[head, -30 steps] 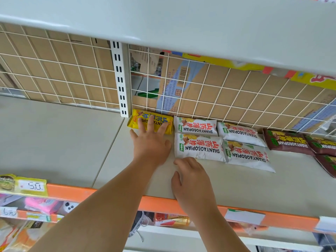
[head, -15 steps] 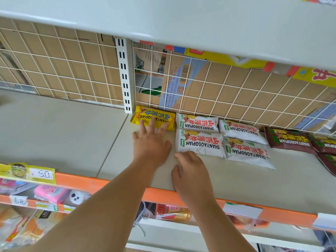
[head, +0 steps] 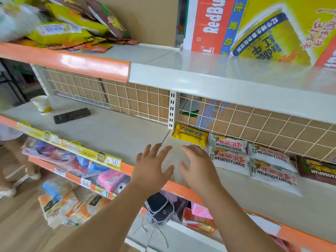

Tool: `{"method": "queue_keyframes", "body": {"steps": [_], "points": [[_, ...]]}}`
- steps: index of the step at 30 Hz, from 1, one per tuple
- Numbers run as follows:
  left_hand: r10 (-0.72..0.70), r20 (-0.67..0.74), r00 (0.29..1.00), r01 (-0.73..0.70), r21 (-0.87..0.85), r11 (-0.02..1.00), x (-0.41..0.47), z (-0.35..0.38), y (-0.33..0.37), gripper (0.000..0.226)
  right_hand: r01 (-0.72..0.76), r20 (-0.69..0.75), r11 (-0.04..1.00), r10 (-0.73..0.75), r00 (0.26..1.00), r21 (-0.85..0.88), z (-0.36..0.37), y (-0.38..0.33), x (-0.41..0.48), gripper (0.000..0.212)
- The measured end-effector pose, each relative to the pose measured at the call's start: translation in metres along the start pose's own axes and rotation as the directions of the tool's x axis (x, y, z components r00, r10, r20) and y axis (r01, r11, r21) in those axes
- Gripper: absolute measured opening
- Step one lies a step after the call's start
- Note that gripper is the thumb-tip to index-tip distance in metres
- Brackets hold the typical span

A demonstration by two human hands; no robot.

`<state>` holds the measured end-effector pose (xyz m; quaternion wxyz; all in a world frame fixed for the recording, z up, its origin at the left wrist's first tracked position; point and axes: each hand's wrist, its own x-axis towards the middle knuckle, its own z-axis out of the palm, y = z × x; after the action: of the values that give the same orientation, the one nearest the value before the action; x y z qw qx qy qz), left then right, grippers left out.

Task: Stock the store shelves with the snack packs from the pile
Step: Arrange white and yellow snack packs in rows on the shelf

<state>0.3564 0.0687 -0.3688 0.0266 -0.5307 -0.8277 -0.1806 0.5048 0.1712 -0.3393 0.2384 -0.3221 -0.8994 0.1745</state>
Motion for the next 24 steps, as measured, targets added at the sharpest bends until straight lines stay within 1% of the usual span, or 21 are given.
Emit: {"method": "queue_keyframes", "body": {"steps": [2, 4, 7, 10, 12, 15, 18, 21, 24], "points": [[-0.040, -0.106, 0.994, 0.036, -0.038, 0.999, -0.014, -0.031, -0.012, 0.067, 0.087, 0.011, 0.996, -0.087, 0.996, 0.031, -0.006, -0.032, 0.009, 0.049], [-0.084, -0.241, 0.967, 0.064, -0.089, 0.994, -0.027, -0.068, -0.024, 0.063, 0.177, 0.006, 0.981, -0.178, 0.984, 0.075, -0.012, -0.066, 0.015, 0.048], [-0.122, -0.436, 0.892, 0.071, -0.132, 0.989, -0.048, -0.127, -0.042, 0.058, 0.337, -0.029, 0.931, -0.337, 0.941, 0.142, -0.021, -0.121, 0.022, 0.047], [-0.126, -0.561, 0.818, 0.077, -0.110, 0.991, -0.063, -0.190, -0.050, 0.055, 0.485, -0.095, 0.854, -0.475, 0.875, 0.191, -0.039, -0.180, 0.026, 0.046], [-0.099, -0.626, 0.774, 0.055, -0.089, 0.995, -0.065, -0.231, -0.050, 0.055, 0.555, -0.148, 0.798, -0.535, 0.832, 0.235, -0.061, -0.216, 0.031, 0.045], [-0.007, -0.682, 0.731, -0.004, -0.015, 1.000, -0.054, -0.286, -0.048, 0.057, 0.647, -0.233, 0.739, -0.606, 0.760, 0.190, -0.101, -0.251, 0.050, 0.044], [0.023, -0.687, 0.726, 0.005, 0.040, 0.999, -0.035, -0.325, -0.049, 0.060, 0.667, -0.280, 0.732, -0.617, 0.735, 0.140, -0.141, -0.264, 0.073, 0.047], [-0.013, -0.675, 0.738, 0.038, 0.022, 0.999, -0.017, -0.340, -0.055, 0.062, 0.664, -0.254, 0.746, -0.633, 0.732, 0.055, -0.169, -0.261, 0.098, 0.047], [-0.050, -0.647, 0.761, 0.047, -0.022, 0.999, 0.004, -0.338, -0.069, 0.061, 0.608, -0.210, 0.793, -0.601, 0.771, -0.039, -0.178, -0.253, 0.123, 0.047]]}}
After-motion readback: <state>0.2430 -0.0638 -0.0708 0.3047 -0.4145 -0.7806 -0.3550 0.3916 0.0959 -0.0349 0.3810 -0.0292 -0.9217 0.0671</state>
